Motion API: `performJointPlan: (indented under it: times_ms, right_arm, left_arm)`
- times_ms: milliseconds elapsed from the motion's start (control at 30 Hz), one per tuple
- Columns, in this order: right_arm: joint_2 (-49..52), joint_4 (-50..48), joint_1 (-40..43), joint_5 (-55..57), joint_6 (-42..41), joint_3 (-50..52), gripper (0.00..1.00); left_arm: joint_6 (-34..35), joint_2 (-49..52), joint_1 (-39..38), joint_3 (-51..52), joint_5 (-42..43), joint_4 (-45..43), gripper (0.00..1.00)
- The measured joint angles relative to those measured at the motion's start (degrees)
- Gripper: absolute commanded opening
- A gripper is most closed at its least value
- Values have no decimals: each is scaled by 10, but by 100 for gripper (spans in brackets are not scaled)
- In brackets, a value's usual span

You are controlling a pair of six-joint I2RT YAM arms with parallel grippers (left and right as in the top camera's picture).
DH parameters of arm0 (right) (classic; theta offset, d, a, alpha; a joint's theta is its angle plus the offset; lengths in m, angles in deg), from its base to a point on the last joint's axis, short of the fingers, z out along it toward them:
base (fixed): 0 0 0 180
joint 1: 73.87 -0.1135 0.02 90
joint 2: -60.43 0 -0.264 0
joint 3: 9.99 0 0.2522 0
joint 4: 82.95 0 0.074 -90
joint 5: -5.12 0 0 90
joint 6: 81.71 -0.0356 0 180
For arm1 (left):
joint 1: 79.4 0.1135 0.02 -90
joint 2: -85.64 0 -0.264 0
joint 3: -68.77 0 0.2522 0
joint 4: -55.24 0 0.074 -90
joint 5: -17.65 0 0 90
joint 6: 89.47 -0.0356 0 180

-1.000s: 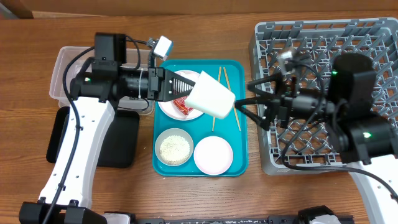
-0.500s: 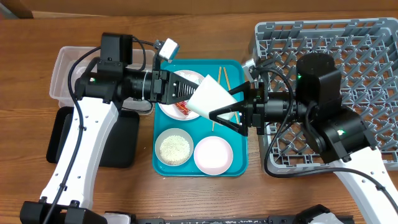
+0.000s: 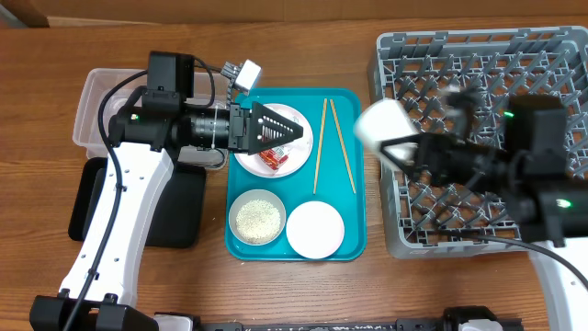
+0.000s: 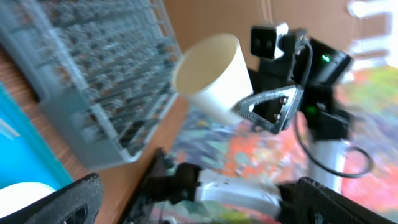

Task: Sort waste into correct bins and load items into the dishwasher
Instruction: 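Place the white cup upside down in the dish rack with right gripper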

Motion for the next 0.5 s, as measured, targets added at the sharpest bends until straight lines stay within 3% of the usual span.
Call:
performJointPlan:
  times_ms: [100, 267, 500]
  right_arm:
    - [-5, 108, 48, 90, -14, -1, 64]
    - [15, 269, 56, 248, -42, -1, 64]
    - [76, 327, 56, 322, -52, 3, 65]
  left_arm:
    - [-1, 0, 0, 0, -58, 25, 100]
    - [0, 0, -8, 0, -137, 42, 100]
    - [-1, 0, -18, 0, -190, 46, 100]
